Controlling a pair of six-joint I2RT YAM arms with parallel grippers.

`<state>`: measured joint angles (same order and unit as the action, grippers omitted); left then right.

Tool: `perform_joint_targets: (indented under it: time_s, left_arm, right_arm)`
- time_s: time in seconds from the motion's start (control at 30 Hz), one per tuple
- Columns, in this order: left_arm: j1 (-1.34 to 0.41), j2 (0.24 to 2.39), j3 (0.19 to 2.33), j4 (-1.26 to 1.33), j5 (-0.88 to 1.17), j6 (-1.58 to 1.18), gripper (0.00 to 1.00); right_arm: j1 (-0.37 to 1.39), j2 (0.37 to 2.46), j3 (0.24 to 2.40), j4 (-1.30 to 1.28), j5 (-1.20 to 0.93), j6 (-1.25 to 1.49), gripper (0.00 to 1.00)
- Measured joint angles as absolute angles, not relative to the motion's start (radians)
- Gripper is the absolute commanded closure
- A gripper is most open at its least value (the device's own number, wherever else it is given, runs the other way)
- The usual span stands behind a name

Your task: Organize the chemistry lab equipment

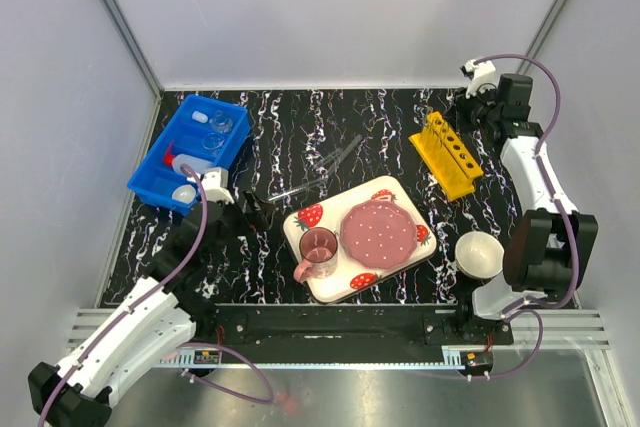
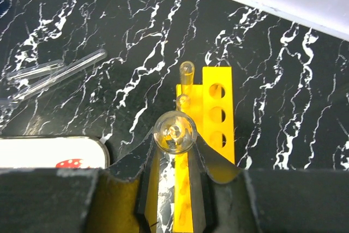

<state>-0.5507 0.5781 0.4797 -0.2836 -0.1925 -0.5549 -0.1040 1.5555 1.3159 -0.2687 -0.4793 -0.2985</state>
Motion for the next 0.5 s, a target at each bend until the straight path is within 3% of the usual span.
perform_joint_targets:
  time_s: [0.5]
  left_arm:
    - [-0.551, 0.603, 0.48, -0.292, -0.192, -0.555, 0.01]
  right_arm:
    - [-0.104, 1.659, 1.35, -0.207, -0.46, -0.311, 0.76]
